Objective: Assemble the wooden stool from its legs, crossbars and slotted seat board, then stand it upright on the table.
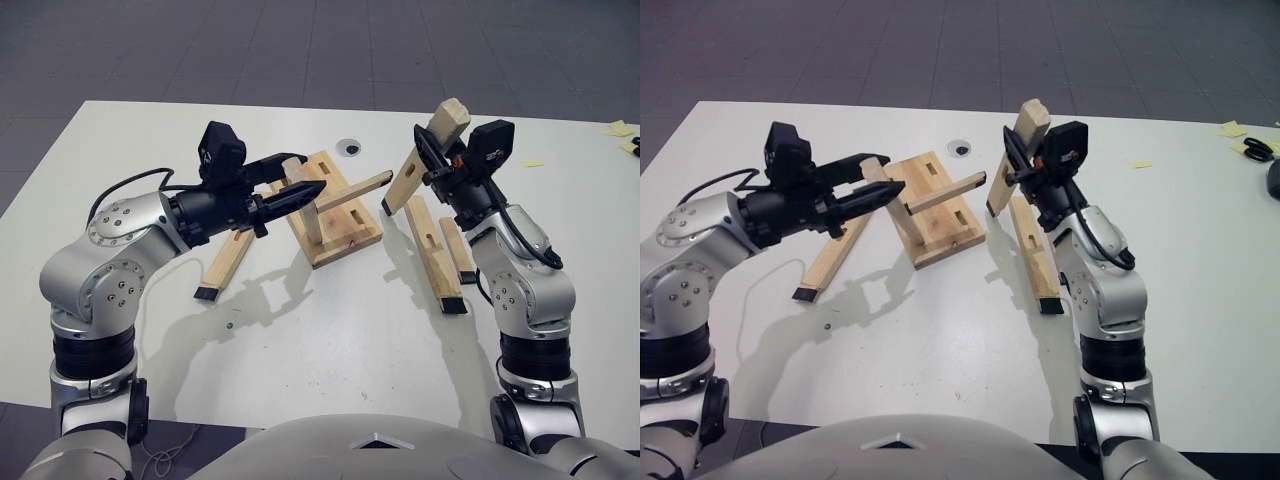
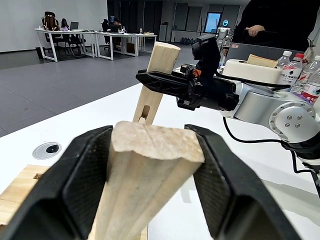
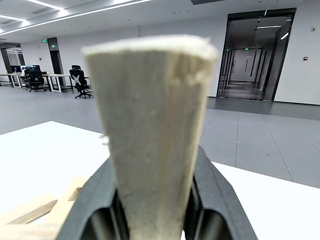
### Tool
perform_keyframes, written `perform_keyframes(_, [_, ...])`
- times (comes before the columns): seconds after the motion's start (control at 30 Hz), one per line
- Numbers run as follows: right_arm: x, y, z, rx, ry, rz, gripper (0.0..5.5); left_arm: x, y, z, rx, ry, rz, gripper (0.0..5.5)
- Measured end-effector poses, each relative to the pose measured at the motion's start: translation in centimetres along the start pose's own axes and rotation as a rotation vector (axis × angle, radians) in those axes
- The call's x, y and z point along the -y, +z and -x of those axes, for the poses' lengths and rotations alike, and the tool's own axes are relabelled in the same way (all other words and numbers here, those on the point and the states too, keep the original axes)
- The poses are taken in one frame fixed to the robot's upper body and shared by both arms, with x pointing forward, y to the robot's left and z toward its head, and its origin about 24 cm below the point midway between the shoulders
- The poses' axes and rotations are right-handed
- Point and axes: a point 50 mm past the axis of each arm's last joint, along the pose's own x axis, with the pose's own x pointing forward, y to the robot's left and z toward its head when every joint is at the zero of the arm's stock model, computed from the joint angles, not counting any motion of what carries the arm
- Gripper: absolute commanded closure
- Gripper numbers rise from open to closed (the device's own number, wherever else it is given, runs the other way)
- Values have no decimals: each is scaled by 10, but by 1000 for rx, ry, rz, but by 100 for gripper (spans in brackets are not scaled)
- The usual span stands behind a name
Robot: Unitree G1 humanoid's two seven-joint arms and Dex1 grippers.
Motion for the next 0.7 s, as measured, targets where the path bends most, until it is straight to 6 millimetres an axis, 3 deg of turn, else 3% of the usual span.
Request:
perform_keyframes(0.4, [-7,3,-8,0,78,25,447,12,-8,-8,41,16,-9,311])
perform_keyframes(0.7, [-10,-3,2,-26,93,22,447,13,-9,-7,49,28,-10,311])
